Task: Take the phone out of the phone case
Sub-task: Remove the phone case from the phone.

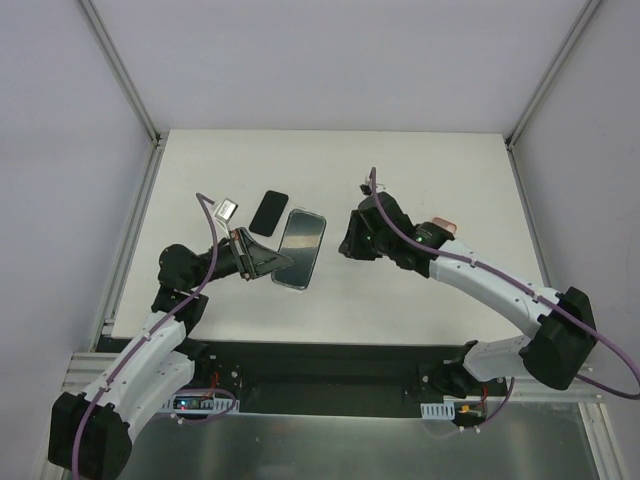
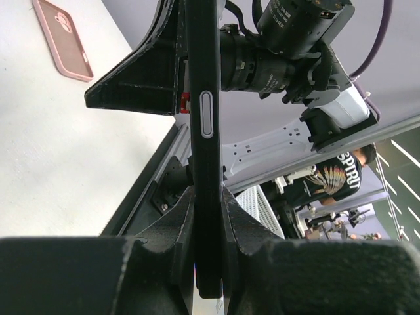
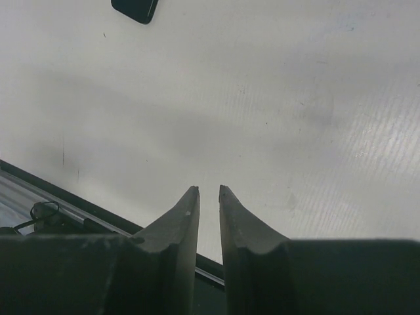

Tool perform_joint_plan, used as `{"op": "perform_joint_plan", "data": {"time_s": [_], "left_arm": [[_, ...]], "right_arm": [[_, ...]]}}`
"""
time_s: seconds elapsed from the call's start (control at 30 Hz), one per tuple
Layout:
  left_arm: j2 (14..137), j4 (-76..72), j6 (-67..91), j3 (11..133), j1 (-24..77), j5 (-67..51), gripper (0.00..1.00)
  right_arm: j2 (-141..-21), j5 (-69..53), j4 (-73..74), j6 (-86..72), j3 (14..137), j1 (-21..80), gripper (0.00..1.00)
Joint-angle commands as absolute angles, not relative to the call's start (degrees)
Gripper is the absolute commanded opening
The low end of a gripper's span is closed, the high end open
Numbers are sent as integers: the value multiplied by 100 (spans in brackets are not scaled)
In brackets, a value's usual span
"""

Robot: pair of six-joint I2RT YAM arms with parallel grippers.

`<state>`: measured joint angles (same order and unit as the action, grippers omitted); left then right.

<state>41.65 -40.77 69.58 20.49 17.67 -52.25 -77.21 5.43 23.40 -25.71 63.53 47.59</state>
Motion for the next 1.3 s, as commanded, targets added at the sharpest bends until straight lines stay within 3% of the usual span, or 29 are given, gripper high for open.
{"op": "perform_joint_plan", "data": {"time_s": [0.0, 0.03, 0.13, 0.17, 0.3, 1.27], "left_arm": [[4078, -4553, 6803, 2312, 1811, -5309, 0], [4104, -4553, 6794, 2312, 1811, -5317, 0], [4131, -4553, 6759, 2303, 1811, -5326, 0], [4148, -4553, 6733, 2303, 1811, -5326, 0], [4149, -4553, 6715, 2268, 1811, -5300, 0], [3981, -4482, 6715, 2232, 1811, -5335, 0]], "right_arm": [[-7445, 668, 2268, -2558, 6302, 4764, 23], [-7270, 685, 2259, -2540, 6302, 4764, 25], [-6762, 738, 1918, -2548, 6100, 4764, 50], [-6620, 790, 1829, -2558, 6056, 4764, 65], [-6144, 826, 1521, -2602, 5976, 4764, 78], [-6302, 70, 1345, -2531, 6521, 4816, 79]]}}
